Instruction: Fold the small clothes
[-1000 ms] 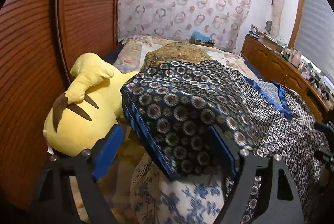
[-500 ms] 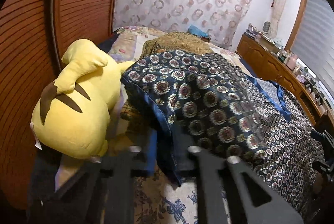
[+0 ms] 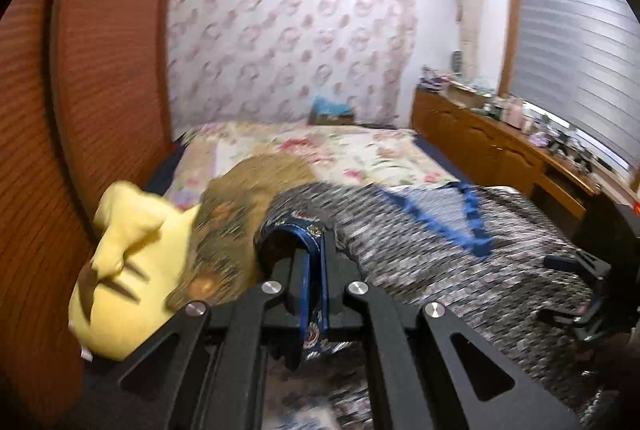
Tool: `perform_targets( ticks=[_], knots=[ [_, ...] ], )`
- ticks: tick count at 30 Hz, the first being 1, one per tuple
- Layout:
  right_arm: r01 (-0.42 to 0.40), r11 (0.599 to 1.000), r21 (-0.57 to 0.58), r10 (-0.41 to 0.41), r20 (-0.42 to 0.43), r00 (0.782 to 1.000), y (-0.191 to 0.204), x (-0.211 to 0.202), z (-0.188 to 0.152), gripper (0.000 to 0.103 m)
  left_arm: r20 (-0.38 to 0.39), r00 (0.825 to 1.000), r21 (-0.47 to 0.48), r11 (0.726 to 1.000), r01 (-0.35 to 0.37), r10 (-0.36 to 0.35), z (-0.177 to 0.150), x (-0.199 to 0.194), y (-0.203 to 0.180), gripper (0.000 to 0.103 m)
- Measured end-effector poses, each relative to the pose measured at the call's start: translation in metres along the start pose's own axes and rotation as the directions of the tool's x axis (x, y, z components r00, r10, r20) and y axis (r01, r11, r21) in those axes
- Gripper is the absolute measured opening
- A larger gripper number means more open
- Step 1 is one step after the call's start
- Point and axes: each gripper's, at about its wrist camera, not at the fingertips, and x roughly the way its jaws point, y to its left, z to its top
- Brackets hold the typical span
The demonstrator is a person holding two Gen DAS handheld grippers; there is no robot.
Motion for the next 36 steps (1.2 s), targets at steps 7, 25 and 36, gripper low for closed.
perform_targets(
  ticks=[7,25,36],
  knots=[
    [0.028,0.999,0.038,-0.029,0.028,0.999,-0.022,-0.016,0.001,0.103,-0.012,0.999,0.085,0.995,0.045,-0.044,0.027,0.019,-0.049,0.0],
    [0.037,0.999,0.013,-0.037,0.033,0.999,-0.032,-0.012,0.004,0.103,-0.023,0.997,0.121,0.99,0.072,-0.07,0.021,0.013,-0.076,0.054],
    [-0.126,0.984,-0.125,0.125,-0.014,0.992,-0.006,0.037,0.049,0.069,0.032,0.999,0.028,0.999,-0.045,0.044,-0.011,-0.009,-0.037,0.055]
  ],
)
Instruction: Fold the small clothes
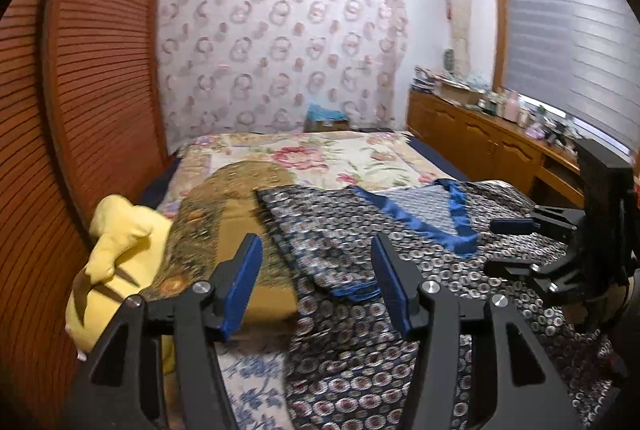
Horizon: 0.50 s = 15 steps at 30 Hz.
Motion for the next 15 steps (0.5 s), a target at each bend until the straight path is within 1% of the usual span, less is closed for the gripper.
perform_targets(
  ticks=[1,5,9,11,14,15],
  knots=[
    [-0.016,1.0,-0.01,0.016,-0.008,1.0,0.002,0.007,0.004,0.063,0.0,1.0,-0.013,1.0,-0.003,0.003,-0.004,-0.001,0.004,0.055],
    [-0.099,0.994,-0.043,0.096,-0.065,0.993,0.013,0.047,0.019,0.059,-0.003,1.0,-0.043,0.999,-0.028,0.028,-0.016,-0.002,0.016,0.055],
    [-0.163,0.984,-0.072,0.153,-0.132,0.979,0.03,0.089,0.026,0.057,-0.006,0.998,-0.06,0.997,-0.056,0.056,-0.026,-0.002,0.022,0.055],
    [-0.179,0.98,-0.09,0.163,-0.161,0.973,0.039,0.105,0.026,0.056,-0.009,0.998,-0.07,0.996,-0.059,0.059,-0.03,-0.001,0.023,0.055],
    [-0.179,0.975,-0.134,0.15,-0.207,0.967,0.051,0.127,0.027,0.053,-0.019,0.998,-0.07,0.996,-0.061,0.059,-0.036,0.0,0.024,0.055],
    [-0.176,0.973,-0.146,0.142,-0.215,0.966,0.053,0.129,0.025,0.05,-0.026,0.998,-0.069,0.996,-0.061,0.059,-0.038,0.001,0.024,0.055]
  ],
)
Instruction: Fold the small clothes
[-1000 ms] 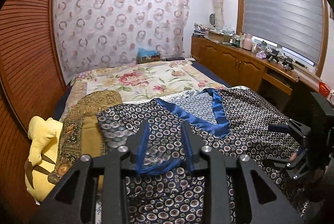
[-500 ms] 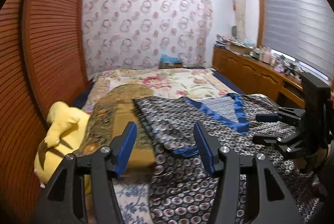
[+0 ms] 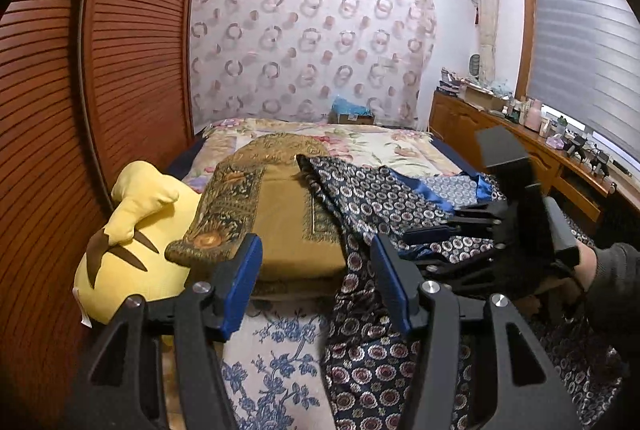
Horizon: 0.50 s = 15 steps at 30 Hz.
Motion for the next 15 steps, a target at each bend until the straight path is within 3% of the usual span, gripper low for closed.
perform_targets(
  ticks=[1,5,10,14,15],
  knots=[
    [0.015,1.0,-0.015,-0.015,-0.013,1.0,0.002,0.005,0.001,0.037,-0.003,1.0,0.0,1.0,0.001,-0.001,-0.001,0.001,0.0,0.056],
    [0.059,0.997,-0.054,-0.062,-0.048,0.997,0.003,0.018,0.005,0.009,-0.017,1.0,-0.001,1.0,0.013,-0.013,-0.007,0.002,0.002,0.056],
    [0.128,0.992,0.014,-0.129,0.015,0.992,-0.016,0.006,0.012,0.006,-0.005,1.0,0.009,1.0,0.025,-0.025,-0.01,-0.001,0.0,0.059],
    [0.24,0.966,0.092,-0.244,0.042,0.969,-0.042,-0.006,0.017,0.007,0.004,0.999,0.01,0.999,0.039,-0.039,-0.009,-0.003,-0.005,0.061],
    [0.25,0.962,0.114,-0.257,0.051,0.965,-0.047,-0.01,0.017,0.015,0.006,0.999,0.013,0.999,0.042,-0.042,-0.009,-0.004,-0.007,0.062]
  ],
)
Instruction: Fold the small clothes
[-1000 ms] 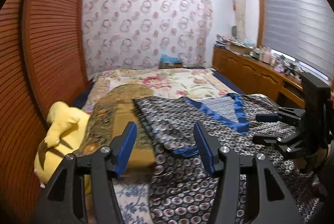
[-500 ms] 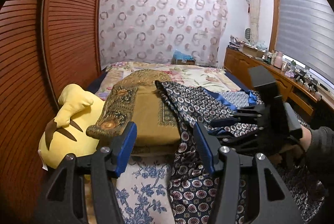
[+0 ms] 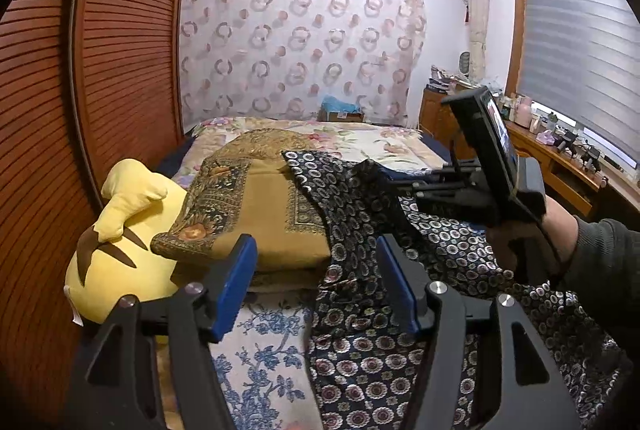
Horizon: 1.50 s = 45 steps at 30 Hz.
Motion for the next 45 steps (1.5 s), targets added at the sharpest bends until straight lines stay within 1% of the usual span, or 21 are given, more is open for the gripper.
perform_targets(
  ticks=[1,2,5,6,10,13,15,17,18,19,22,25,27,31,35,38,40,43,45],
  knots=[
    [0.0,1.0,0.02,-0.001,0.005,1.0,-0.006,-0.003,0.003,0.032,0.001,1.0,0.004,1.0,0.002,-0.002,0.0,0.0,-0.002,0.062],
    [-0.011,0.999,0.05,0.01,0.013,1.0,-0.014,-0.007,0.003,0.038,0.002,1.0,0.006,1.0,0.004,-0.004,0.0,0.0,-0.003,0.062],
    [-0.017,0.996,0.085,0.015,0.027,1.0,-0.027,-0.02,0.002,0.043,0.0,1.0,0.017,1.0,0.013,-0.013,0.001,0.001,-0.009,0.063],
    [-0.016,0.996,0.089,0.013,0.03,0.999,-0.032,-0.025,0.002,0.046,0.0,1.0,0.021,1.0,0.016,-0.016,0.002,0.001,-0.012,0.064],
    [-0.02,0.995,0.099,0.016,0.046,0.999,-0.051,-0.058,-0.015,0.047,-0.004,0.999,0.034,0.999,0.033,-0.033,0.003,0.004,-0.023,0.065],
    [0.001,0.995,0.098,-0.006,0.053,0.999,-0.064,-0.086,-0.031,0.047,-0.014,0.999,0.049,0.998,0.045,-0.045,0.004,0.01,-0.035,0.065],
    [0.013,0.994,0.112,-0.02,0.059,0.998,-0.078,-0.108,-0.045,0.047,-0.017,0.999,0.057,0.998,0.037,-0.036,0.004,0.013,-0.043,0.065],
    [0.032,0.991,0.133,-0.04,0.059,0.997,-0.093,-0.127,-0.059,0.049,-0.018,0.999,0.058,0.997,0.049,-0.049,0.005,0.016,-0.049,0.065],
    [0.044,0.989,0.143,-0.053,0.06,0.997,-0.1,-0.137,-0.067,0.054,-0.019,0.998,0.058,0.997,0.055,-0.054,0.005,0.017,-0.053,0.065],
    [0.063,0.986,0.155,-0.073,0.063,0.995,-0.109,-0.149,-0.076,0.055,-0.022,0.998,0.061,0.996,0.058,-0.057,0.006,0.019,-0.057,0.065],
    [0.117,0.976,0.182,-0.128,0.052,0.99,-0.129,-0.173,-0.096,0.056,-0.031,0.997,0.074,0.995,0.067,-0.065,0.008,0.023,-0.069,0.065],
    [0.197,0.959,0.204,-0.207,0.03,0.978,-0.152,-0.196,-0.125,0.056,-0.037,0.997,0.087,0.993,0.077,-0.074,0.008,0.027,-0.08,0.065],
    [0.237,0.945,0.224,-0.245,0.012,0.969,-0.165,-0.208,-0.147,0.056,-0.042,0.996,0.09,0.992,0.086,-0.083,0.009,0.029,-0.085,0.065],
    [0.292,0.914,0.282,-0.291,-0.044,0.956,-0.193,-0.219,-0.184,0.056,-0.075,0.992,0.107,0.988,0.109,-0.102,0.007,0.041,-0.098,0.065],
    [0.341,0.876,0.34,-0.324,-0.109,0.94,-0.224,-0.225,-0.226,0.056,-0.14,0.983,0.121,0.983,0.138,-0.121,0.002,0.061,-0.109,0.065],
    [0.368,0.846,0.386,-0.336,-0.151,0.93,-0.248,-0.228,-0.252,0.056,-0.216,0.971,0.126,0.983,0.135,-0.106,-0.005,0.082,-0.114,0.065],
    [0.369,0.832,0.415,-0.328,-0.17,0.929,-0.263,-0.231,-0.265,0.056,-0.259,0.961,0.12,0.984,0.13,-0.095,-0.01,0.091,-0.113,0.065],
    [0.369,0.813,0.451,-0.316,-0.191,0.93,-0.276,-0.232,-0.277,0.056,-0.299,0.949,0.11,0.985,0.136,-0.098,-0.013,0.101,-0.114,0.065],
    [0.347,0.807,0.478,-0.288,-0.195,0.938,-0.284,-0.233,-0.283,0.056,-0.316,0.943,0.108,0.984,0.14,-0.1,-0.014,0.104,-0.114,0.065]
  ],
)
